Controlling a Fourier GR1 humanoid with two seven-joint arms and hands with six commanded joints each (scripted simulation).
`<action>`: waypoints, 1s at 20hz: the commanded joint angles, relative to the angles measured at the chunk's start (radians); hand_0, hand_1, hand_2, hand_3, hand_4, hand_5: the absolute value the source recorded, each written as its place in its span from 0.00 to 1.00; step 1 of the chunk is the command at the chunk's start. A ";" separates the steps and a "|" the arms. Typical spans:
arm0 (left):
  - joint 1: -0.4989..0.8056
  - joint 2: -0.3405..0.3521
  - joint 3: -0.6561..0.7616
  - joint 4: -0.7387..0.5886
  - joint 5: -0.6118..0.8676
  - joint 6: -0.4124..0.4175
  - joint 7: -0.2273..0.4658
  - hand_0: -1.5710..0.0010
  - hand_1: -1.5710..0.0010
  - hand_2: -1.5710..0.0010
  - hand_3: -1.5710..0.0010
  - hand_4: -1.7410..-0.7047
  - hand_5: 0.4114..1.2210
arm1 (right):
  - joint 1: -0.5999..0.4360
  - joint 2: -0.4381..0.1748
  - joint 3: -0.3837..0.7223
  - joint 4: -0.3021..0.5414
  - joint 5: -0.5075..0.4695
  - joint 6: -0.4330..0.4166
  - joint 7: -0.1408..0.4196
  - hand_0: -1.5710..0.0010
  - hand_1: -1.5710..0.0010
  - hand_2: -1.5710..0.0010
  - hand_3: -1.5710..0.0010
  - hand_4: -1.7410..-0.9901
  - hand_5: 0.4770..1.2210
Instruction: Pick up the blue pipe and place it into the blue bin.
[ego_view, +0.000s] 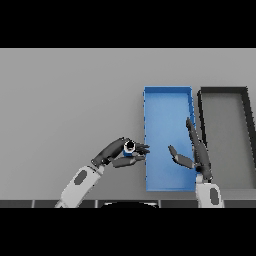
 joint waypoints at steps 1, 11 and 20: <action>0.004 -0.001 0.004 -0.004 0.002 -0.003 0.005 0.00 0.00 0.00 0.00 0.26 1.00 | -0.008 -0.025 -0.011 -0.028 -0.042 0.034 -0.005 1.00 0.99 0.98 1.00 0.75 0.15; 0.019 -0.015 0.016 -0.026 -0.055 -0.040 0.032 0.00 0.00 0.00 0.00 0.26 1.00 | -0.170 -0.230 0.110 -0.303 -0.169 0.261 0.277 1.00 1.00 1.00 1.00 0.68 0.07; 0.022 -0.056 0.037 -0.026 -0.077 -0.078 0.055 0.00 0.00 0.00 0.00 0.26 1.00 | -0.355 -0.179 0.258 -0.281 -0.232 0.342 0.462 1.00 1.00 1.00 1.00 0.70 0.06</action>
